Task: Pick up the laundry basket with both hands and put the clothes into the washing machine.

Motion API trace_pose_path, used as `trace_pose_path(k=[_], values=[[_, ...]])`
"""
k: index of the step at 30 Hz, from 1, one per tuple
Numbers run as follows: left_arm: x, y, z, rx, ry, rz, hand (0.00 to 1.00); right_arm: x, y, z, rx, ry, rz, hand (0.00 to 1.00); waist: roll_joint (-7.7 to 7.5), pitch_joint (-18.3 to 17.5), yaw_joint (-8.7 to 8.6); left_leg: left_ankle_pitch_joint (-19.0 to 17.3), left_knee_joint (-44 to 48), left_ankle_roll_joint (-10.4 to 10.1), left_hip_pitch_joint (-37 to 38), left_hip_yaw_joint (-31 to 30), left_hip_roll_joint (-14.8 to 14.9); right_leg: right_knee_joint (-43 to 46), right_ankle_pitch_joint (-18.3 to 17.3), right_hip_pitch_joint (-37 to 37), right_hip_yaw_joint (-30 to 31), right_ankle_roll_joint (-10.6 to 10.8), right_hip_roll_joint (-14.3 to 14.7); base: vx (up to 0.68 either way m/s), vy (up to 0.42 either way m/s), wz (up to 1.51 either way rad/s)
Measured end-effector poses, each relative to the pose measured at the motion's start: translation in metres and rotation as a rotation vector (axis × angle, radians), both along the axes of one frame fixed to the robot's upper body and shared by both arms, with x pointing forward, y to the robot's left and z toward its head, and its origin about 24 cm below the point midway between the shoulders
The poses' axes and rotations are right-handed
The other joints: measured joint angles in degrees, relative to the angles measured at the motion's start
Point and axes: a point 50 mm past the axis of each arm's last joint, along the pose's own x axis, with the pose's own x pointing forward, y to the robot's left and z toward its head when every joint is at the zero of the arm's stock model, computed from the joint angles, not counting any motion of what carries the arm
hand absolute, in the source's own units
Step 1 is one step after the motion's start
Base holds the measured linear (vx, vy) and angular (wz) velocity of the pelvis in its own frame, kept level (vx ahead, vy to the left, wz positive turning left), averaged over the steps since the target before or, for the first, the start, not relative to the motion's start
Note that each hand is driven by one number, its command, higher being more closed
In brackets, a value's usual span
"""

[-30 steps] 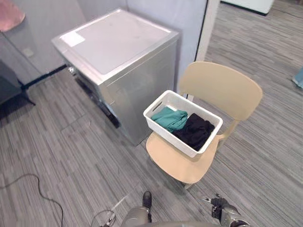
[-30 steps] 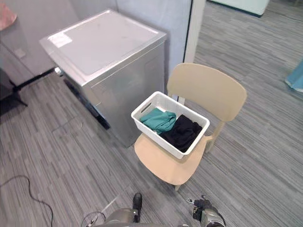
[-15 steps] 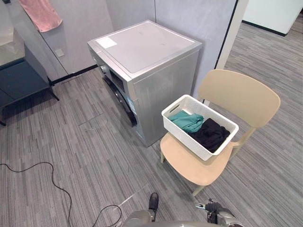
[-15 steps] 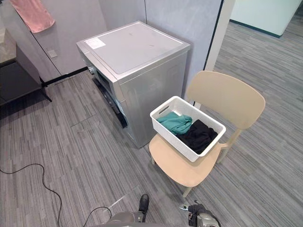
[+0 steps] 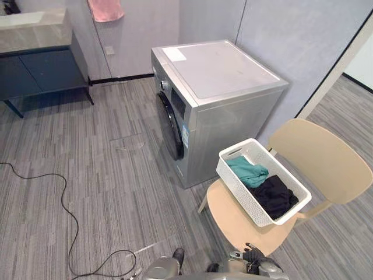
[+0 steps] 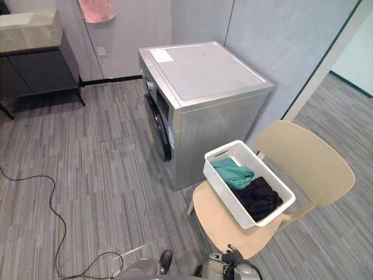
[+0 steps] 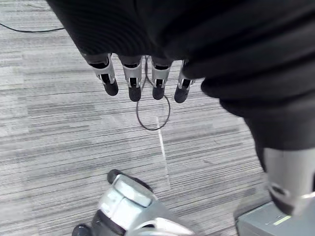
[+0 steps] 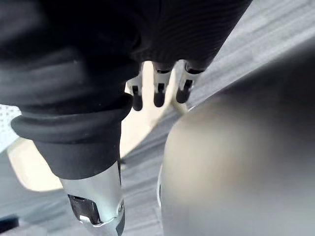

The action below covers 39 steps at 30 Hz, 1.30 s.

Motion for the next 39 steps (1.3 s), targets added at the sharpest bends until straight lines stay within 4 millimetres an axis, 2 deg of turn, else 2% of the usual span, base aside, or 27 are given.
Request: trace_pose_path(k=[1,2,3,5,7,8,9,10,12,13,14,16,17,18,19,20,21,22,23,27,28,29,31,34,36,38,39], values=[[0.019,-0.010,0.001,-0.025,-0.056,0.000,0.00,-0.001,-0.010,0.000,-0.015,0.002,-0.031,0.00,2.01,0.3,-0.24,-7.9,15.0,1.4,-3.8,1.9,2.3,0.3,0.1,0.5,-2.7,0.1,1.6,0.20,-0.102,0.67],[0.020,-0.013,0.001,-0.033,-0.061,0.000,0.00,0.000,-0.012,0.001,-0.023,-0.002,-0.030,0.00,3.07,0.1,-0.16,-10.3,15.6,1.0,-3.6,1.5,3.0,0.3,0.1,1.0,-2.8,0.2,2.6,0.17,-0.101,0.60],[0.026,-0.015,0.002,-0.044,-0.076,0.003,0.00,0.001,-0.013,0.001,-0.034,-0.001,-0.030,0.00,4.07,-0.1,-0.07,-13.2,16.8,-1.3,-3.5,0.2,4.1,0.8,0.2,1.5,-3.3,0.2,3.9,0.10,-0.078,0.44],[0.029,-0.010,0.004,-0.034,-0.099,0.005,0.00,-0.005,-0.007,-0.001,-0.014,0.020,-0.042,0.00,2.53,-2.4,0.00,-14.7,18.2,-2.3,-4.2,-1.6,4.2,-0.5,1.4,2.0,-4.7,-1.1,4.5,0.12,-0.083,0.42],[0.031,-0.017,0.006,-0.047,-0.125,-0.007,0.00,-0.005,-0.012,0.000,-0.027,0.016,-0.048,0.00,4.49,-3.4,0.14,-17.6,26.0,-3.7,-7.2,-2.6,6.0,-1.0,0.8,2.6,-6.1,-1.9,6.8,0.19,-0.047,0.13],[0.033,-0.023,0.008,-0.058,-0.148,-0.029,0.00,0.003,-0.014,0.002,-0.033,0.000,-0.048,0.00,6.19,-3.2,0.25,-18.1,33.8,-5.4,-10.1,-2.8,6.9,-1.0,-0.3,3.9,-6.1,-3.0,8.7,0.28,-0.014,-0.09],[0.035,-0.026,0.011,-0.063,-0.172,-0.069,0.00,0.007,-0.013,0.003,-0.024,-0.008,-0.064,0.00,7.12,-3.0,0.35,-15.8,40.6,-7.5,-12.7,-2.3,7.3,-0.9,-0.4,5.2,-5.5,-3.2,10.0,0.25,0.001,-0.21],[0.035,-0.027,0.013,-0.067,-0.183,-0.083,0.00,0.009,-0.010,0.003,-0.016,-0.010,-0.069,0.00,7.70,-2.7,0.50,-14.1,43.4,-7.9,-13.7,-1.7,7.3,-0.9,-0.4,5.7,-4.9,-3.0,10.3,0.20,0.016,-0.48],[0.038,-0.028,0.015,-0.075,-0.205,-0.096,0.00,0.019,0.006,0.005,0.014,-0.034,-0.068,0.00,7.36,-2.7,2.37,-5.4,51.0,-6.9,-16.5,3.9,9.0,-2.9,0.1,8.7,-1.0,-3.0,10.4,0.16,0.037,-0.79],[0.038,-0.028,0.016,-0.074,-0.207,-0.101,0.00,0.021,0.012,0.006,0.023,-0.042,-0.059,0.00,6.86,-2.7,2.94,-5.3,52.7,-6.3,-17.1,5.1,9.6,-3.8,0.4,9.6,-0.4,-3.0,10.2,0.12,0.069,-0.76],[0.039,-0.027,0.016,-0.074,-0.208,-0.105,0.00,0.026,0.019,0.008,0.039,-0.062,-0.060,0.00,7.42,-2.9,3.18,-8.1,53.4,-3.9,-18.5,5.5,11.4,-5.2,1.0,10.2,1.0,-3.0,10.3,0.15,0.115,-0.60],[0.038,-0.026,0.015,-0.063,-0.199,-0.101,0.00,0.031,0.028,0.009,0.059,-0.077,-0.048,0.00,7.36,-2.9,3.17,-11.5,47.4,-3.3,-19.7,5.1,14.8,-6.8,1.5,10.8,2.6,-2.2,9.6,0.18,0.145,-0.43],[0.035,-0.023,0.013,-0.057,-0.180,-0.081,0.00,0.029,0.030,0.009,0.070,-0.071,-0.067,0.00,6.82,-2.8,3.08,-11.8,38.8,-3.4,-19.0,5.5,17.5,-7.5,1.8,11.8,3.1,-1.6,8.6,0.22,0.191,-0.16],[0.030,-0.021,0.010,-0.045,-0.154,-0.052,0.00,0.026,0.033,0.008,0.078,-0.063,-0.074,0.00,6.03,-2.9,3.14,-11.0,26.7,-4.5,-16.5,6.1,19.7,-8.1,1.5,12.9,3.4,-0.1,7.1,0.24,0.224,-0.07],[0.028,-0.021,0.009,-0.041,-0.141,-0.043,0.00,0.025,0.032,0.007,0.072,-0.059,-0.077,0.00,5.93,-2.9,3.08,-10.2,20.4,-5.4,-15.0,6.1,20.7,-8.2,1.3,13.7,3.5,0.4,6.4,0.26,0.316,0.00],[0.024,-0.021,0.008,-0.036,-0.126,-0.023,0.00,0.021,0.027,0.006,0.059,-0.051,-0.082,0.00,5.93,-3.0,3.06,-8.1,12.9,-7.4,-13.0,5.8,21.4,-8.0,0.3,14.6,3.6,2.0,5.3,0.28,0.375,0.18],[0.018,-0.021,0.005,-0.031,-0.100,-0.004,0.00,0.014,0.019,0.004,0.043,-0.034,-0.103,0.00,5.41,-3.5,2.90,-1.8,11.1,-11.7,-10.9,7.2,20.3,-7.6,-0.8,15.8,3.9,3.8,3.2,0.33,0.457,0.35],[0.015,-0.009,0.006,0.009,-0.085,0.000,0.00,0.002,0.022,-0.001,0.071,0.014,-0.152,0.00,2.61,-4.1,2.82,-2.6,10.3,-10.3,-10.0,8.6,16.6,-7.4,-0.7,16.0,5.4,3.6,0.1,0.28,0.349,0.34],[0.014,-0.007,0.006,0.017,-0.079,0.002,0.00,-0.003,0.022,-0.003,0.081,0.031,-0.178,0.00,1.87,-4.3,2.69,-3.0,11.2,-9.6,-9.8,9.0,16.0,-7.0,-0.1,16.2,6.1,3.1,-0.6,0.26,0.337,0.17],[0.008,-0.006,0.004,0.018,-0.048,-0.011,0.00,-0.015,0.013,-0.006,0.092,0.059,-0.285,0.00,2.15,-5.5,2.11,-6.8,16.3,-7.0,-9.0,11.0,14.3,-5.4,4.6,16.2,10.8,6.8,-3.0,0.18,0.296,-0.21],[0.006,-0.006,0.003,0.017,-0.041,-0.011,0.00,-0.017,0.011,-0.007,0.093,0.065,-0.309,0.00,2.26,-5.8,1.76,-7.0,16.4,-6.7,-8.8,11.5,14.0,-5.3,5.1,16.2,11.8,6.7,-3.4,0.06,0.217,-0.28],[0.003,-0.008,0.002,0.010,-0.028,-0.016,0.00,-0.020,0.004,-0.007,0.094,0.067,-0.348,0.00,3.02,-6.4,1.33,-7.6,16.4,-5.8,-8.2,11.6,13.1,-5.3,6.7,16.0,13.1,8.0,-4.0,0.02,0.212,-0.22],[0.005,-0.013,0.001,-0.001,-0.027,-0.034,0.00,-0.022,-0.006,-0.007,0.081,0.064,-0.351,0.00,4.52,-7.2,0.90,-8.8,16.5,-4.8,-8.3,11.7,12.1,-4.2,8.4,15.2,14.1,8.3,-5.0,-0.04,0.260,-0.13],[0.004,-0.017,0.000,-0.009,-0.024,-0.065,0.00,-0.019,-0.014,-0.004,0.055,0.038,-0.346,0.00,5.75,-7.9,0.19,-9.7,16.4,-3.9,-8.4,12.3,10.7,1.6,10.4,11.6,15.5,6.7,-5.8,-0.07,0.220,-0.04],[0.002,-0.021,-0.001,-0.022,-0.010,-0.089,0.00,-0.015,-0.015,-0.002,0.043,0.013,-0.317,0.00,6.60,-7.9,0.14,-9.9,15.9,-3.6,-7.7,12.5,10.2,8.3,14.1,7.5,16.6,3.2,-5.7,-0.10,0.256,-0.06],[-0.008,-0.021,-0.003,-0.027,0.018,-0.095,0.00,-0.010,-0.009,-0.001,0.037,0.006,-0.238,0.00,6.35,-7.9,0.06,-10.0,14.4,-3.3,-6.1,13.6,10.3,11.7,16.7,5.6,16.4,0.3,-5.8,-0.10,0.170,-0.17],[-0.015,-0.020,-0.003,-0.027,0.034,-0.089,0.00,-0.006,-0.003,0.000,0.034,-0.002,-0.178,0.00,6.12,-8.0,0.09,-10.0,13.3,-3.0,-5.2,14.6,10.6,14.1,16.3,5.0,15.9,0.9,-5.8,-0.14,0.123,-0.22]])
